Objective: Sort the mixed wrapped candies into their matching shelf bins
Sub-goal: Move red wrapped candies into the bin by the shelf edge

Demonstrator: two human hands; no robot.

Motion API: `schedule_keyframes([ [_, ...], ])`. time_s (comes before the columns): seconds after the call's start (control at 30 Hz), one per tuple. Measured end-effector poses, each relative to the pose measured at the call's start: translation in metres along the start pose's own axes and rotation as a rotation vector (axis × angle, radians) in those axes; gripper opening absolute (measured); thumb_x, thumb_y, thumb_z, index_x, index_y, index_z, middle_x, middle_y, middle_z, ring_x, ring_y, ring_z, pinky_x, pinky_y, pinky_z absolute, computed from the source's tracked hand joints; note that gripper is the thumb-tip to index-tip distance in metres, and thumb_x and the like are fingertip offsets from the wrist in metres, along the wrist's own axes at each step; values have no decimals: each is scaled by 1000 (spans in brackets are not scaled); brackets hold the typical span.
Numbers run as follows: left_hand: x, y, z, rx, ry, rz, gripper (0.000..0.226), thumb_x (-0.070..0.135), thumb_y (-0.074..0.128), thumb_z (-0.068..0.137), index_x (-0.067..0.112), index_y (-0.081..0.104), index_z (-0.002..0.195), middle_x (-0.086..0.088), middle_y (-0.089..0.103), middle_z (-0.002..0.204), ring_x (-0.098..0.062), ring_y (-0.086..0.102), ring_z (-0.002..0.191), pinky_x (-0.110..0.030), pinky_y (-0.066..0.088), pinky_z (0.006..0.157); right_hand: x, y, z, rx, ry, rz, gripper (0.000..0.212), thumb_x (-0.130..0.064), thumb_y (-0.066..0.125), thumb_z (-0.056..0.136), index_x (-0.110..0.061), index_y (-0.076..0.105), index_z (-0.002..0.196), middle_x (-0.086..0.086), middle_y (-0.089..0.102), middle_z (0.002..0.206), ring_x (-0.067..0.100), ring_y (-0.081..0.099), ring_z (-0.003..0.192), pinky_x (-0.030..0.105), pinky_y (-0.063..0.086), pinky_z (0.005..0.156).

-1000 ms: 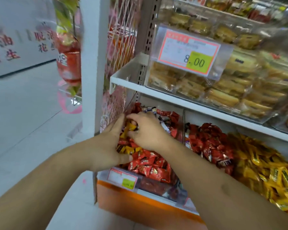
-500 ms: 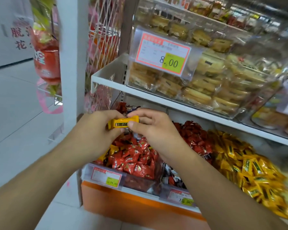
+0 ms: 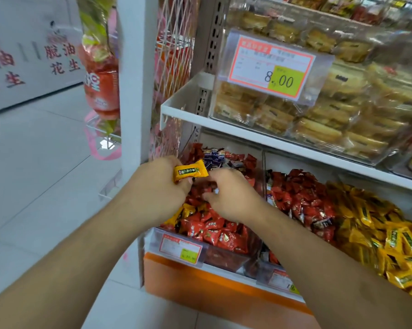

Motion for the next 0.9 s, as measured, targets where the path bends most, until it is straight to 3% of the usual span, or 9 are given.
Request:
schedule_keyframes([
  [0.17, -3, -1, -1, -15, -48, -94, 18, 42, 62, 96, 27, 57, 88, 1, 62, 59, -13, 61, 49, -25, 44, 43, -3, 10, 5, -1, -11, -42, 21, -5, 66, 89, -18, 75, 103, -3, 69, 91, 16, 65, 86, 40, 61, 79],
  [0.33, 0, -2, -5, 12, -53, -151, 27, 47, 46, 104, 26, 59, 92, -1, 60, 62, -18, 62, 55, -37, 51, 55, 3, 5, 4, 26, 31, -51, 28, 2, 57, 84, -20, 74, 81, -1, 72, 80, 21, 68, 77, 40, 62, 69],
  [0.47, 0, -4, -6, 38, -49, -156, 27, 42, 42, 107, 26, 61, 98, 3, 56, 61, -13, 57, 55, -28, 41, 54, 7, -7, 1, 93, 55, -7, 24, -8, 53, 102, -18, 75, 100, 4, 69, 77, 22, 65, 60, 35, 56, 56],
  [0.6, 1, -2, -7, 37, -64, -162, 25, 41, 43, 107, 26, 62, 100, 3, 57, 62, -11, 56, 54, -27, 40, 53, 7, -3, 6, 108, 45, 6, 12, -15, 65, 98, -21, 74, 103, -3, 67, 69, 14, 65, 61, 35, 59, 60],
  [0.7, 1, -3, -7, 29, -65, -160, 24, 41, 44, 107, 26, 62, 101, 2, 59, 64, -12, 59, 55, -27, 44, 53, 7, 4, 11, 90, 66, -66, 24, -12, 68, 91, -26, 75, 108, -4, 71, 80, 18, 69, 77, 42, 63, 72],
  [0.9, 3, -2, -7, 14, -63, -165, 20, 40, 47, 106, 29, 61, 98, 0, 60, 63, -14, 58, 51, -36, 51, 52, 4, -2, 9, 140, 71, -24, 23, -11, 76, 90, -28, 64, 79, -4, 67, 82, 17, 67, 77, 42, 62, 73],
])
Point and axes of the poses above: each hand's wrist, its own z-axis towards the middle knuckle, its own y-axis out of the palm, x = y × z, the point moved 6 cm from there along z, towards the middle knuckle
